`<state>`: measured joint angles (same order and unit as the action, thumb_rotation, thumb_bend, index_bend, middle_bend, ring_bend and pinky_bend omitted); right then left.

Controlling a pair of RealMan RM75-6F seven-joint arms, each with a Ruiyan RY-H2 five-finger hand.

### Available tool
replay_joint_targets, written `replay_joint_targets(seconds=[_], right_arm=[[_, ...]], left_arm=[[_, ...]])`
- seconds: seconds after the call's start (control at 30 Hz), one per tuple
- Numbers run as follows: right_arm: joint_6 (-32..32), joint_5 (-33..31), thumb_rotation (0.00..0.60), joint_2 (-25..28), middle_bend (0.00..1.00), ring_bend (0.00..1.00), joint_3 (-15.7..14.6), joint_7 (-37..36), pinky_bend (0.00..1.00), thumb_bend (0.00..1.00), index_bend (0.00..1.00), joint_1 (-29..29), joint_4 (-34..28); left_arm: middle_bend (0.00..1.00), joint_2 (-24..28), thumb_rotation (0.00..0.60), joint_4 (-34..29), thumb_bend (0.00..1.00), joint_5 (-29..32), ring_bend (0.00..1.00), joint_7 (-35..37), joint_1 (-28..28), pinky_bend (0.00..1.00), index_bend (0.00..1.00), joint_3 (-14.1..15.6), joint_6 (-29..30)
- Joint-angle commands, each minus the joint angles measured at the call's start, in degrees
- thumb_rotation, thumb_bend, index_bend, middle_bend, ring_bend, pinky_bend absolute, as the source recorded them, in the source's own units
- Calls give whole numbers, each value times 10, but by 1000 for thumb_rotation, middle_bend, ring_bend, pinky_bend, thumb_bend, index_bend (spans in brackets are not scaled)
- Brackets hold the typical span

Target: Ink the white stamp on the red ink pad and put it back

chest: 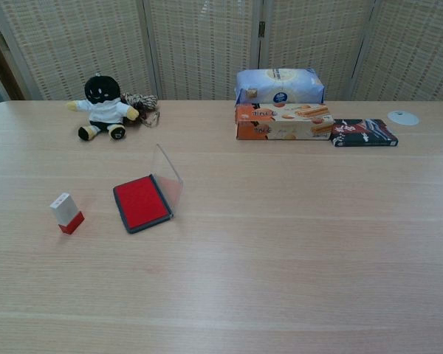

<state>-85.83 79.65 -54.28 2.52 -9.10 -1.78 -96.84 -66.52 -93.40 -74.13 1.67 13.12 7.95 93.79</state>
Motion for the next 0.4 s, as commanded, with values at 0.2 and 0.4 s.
replay_joint_targets(seconds=[0.2,0.4], right_arm=[[-40,5,600,-14,0,0,3,38,0,368,20,-19,-26],[-53,16,600,-11,0,0,4,27,0,369,20,-26,-25]], left_arm=[[0,28,600,33,296,-52,0,41,-38,0,0,-11,-10],[0,24,600,31,296,-59,0,16,-42,0,0,-24,-28]])
